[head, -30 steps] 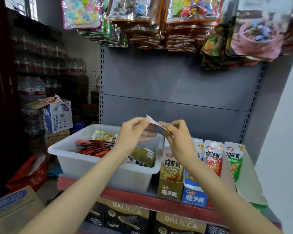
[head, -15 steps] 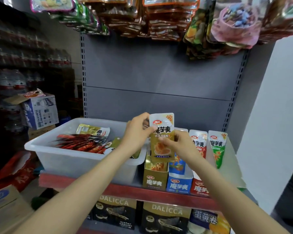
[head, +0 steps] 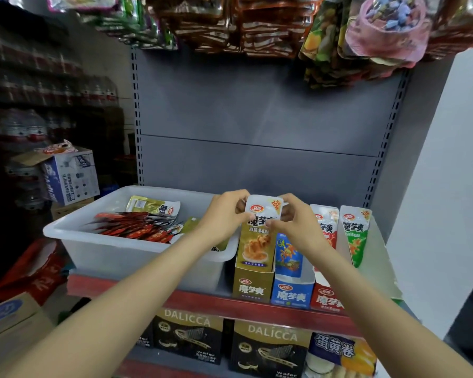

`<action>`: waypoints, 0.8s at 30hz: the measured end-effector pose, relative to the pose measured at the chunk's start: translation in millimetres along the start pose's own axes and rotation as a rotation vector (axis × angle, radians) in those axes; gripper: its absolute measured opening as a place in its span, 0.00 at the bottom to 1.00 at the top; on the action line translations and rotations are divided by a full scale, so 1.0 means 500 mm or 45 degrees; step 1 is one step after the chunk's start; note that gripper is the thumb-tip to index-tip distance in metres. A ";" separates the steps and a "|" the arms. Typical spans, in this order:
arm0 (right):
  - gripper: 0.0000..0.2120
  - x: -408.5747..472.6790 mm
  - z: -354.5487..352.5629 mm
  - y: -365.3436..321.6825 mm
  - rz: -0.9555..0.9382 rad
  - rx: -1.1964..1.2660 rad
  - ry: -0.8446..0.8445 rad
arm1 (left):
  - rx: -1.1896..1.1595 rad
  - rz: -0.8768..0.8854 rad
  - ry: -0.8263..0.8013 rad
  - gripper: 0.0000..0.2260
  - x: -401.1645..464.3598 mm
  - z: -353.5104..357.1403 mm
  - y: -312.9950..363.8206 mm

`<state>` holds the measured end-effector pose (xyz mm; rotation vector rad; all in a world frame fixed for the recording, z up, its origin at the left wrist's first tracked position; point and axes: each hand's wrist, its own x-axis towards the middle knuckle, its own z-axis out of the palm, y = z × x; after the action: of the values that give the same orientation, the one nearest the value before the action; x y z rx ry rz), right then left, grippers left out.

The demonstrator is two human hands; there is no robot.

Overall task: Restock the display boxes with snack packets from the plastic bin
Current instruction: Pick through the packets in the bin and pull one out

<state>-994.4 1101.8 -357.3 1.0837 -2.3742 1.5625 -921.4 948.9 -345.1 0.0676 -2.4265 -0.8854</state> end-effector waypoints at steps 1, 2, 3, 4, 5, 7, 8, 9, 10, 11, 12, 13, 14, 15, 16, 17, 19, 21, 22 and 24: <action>0.15 0.001 -0.001 0.001 -0.008 -0.048 -0.008 | 0.023 -0.008 -0.011 0.07 -0.001 0.003 -0.005; 0.16 0.000 0.000 0.004 -0.019 -0.141 -0.033 | 0.036 -0.016 -0.011 0.09 -0.003 0.005 -0.011; 0.17 0.000 0.001 0.009 -0.035 -0.270 -0.060 | 0.034 -0.023 -0.001 0.12 -0.006 0.007 -0.017; 0.17 0.000 0.003 0.014 -0.061 -0.404 -0.079 | 0.032 -0.024 0.010 0.14 -0.009 0.008 -0.022; 0.17 0.000 0.006 0.020 -0.087 -0.521 -0.089 | 0.051 -0.015 0.014 0.14 -0.012 0.009 -0.026; 0.15 0.002 0.010 0.026 -0.110 -0.671 -0.091 | 0.140 0.012 -0.017 0.11 -0.017 0.009 -0.032; 0.15 0.003 0.011 0.026 -0.112 -0.716 -0.089 | 0.188 0.023 -0.046 0.08 -0.019 0.009 -0.034; 0.15 0.004 0.011 0.023 -0.121 -0.754 -0.084 | 0.231 0.026 -0.071 0.05 -0.019 0.009 -0.038; 0.15 0.005 0.011 0.020 -0.141 -0.783 -0.079 | 0.256 0.020 -0.083 0.04 -0.019 0.008 -0.042; 0.14 0.006 0.010 0.015 -0.168 -0.793 -0.073 | 0.258 0.002 -0.081 0.04 -0.020 0.005 -0.047; 0.14 0.006 0.010 0.009 -0.196 -0.787 -0.068 | 0.247 -0.024 -0.060 0.05 -0.019 0.000 -0.053; 0.14 0.008 0.012 0.002 -0.223 -0.774 -0.062 | 0.235 -0.048 -0.024 0.05 -0.018 -0.009 -0.061; 0.13 0.011 0.015 -0.006 -0.246 -0.767 -0.060 | 0.237 -0.077 0.006 0.04 -0.018 -0.021 -0.070; 0.13 0.015 0.020 -0.015 -0.264 -0.769 -0.063 | 0.257 -0.110 0.023 0.04 -0.017 -0.034 -0.081; 0.13 0.020 0.026 -0.023 -0.280 -0.779 -0.076 | 0.297 -0.149 0.018 0.04 -0.015 -0.047 -0.095; 0.13 0.027 0.033 -0.032 -0.298 -0.793 -0.096 | 0.348 -0.209 -0.015 0.05 -0.012 -0.059 -0.112; 0.15 0.042 0.051 -0.044 -0.341 -0.840 -0.177 | 0.458 -0.346 -0.154 0.08 -0.008 -0.079 -0.139; 0.18 0.058 0.069 -0.051 -0.335 -0.930 -0.322 | 0.529 -0.468 -0.381 0.14 -0.009 -0.089 -0.150; 0.19 0.066 0.077 -0.051 -0.302 -0.998 -0.404 | 0.539 -0.511 -0.497 0.15 -0.010 -0.089 -0.149; 0.21 0.080 0.087 -0.050 -0.202 -1.149 -0.539 | 0.557 -0.548 -0.625 0.14 -0.009 -0.085 -0.141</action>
<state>-996.4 1039.6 -341.1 1.3567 -2.6557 0.1081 -905.5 870.2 -363.3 0.6186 -3.1030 -0.5643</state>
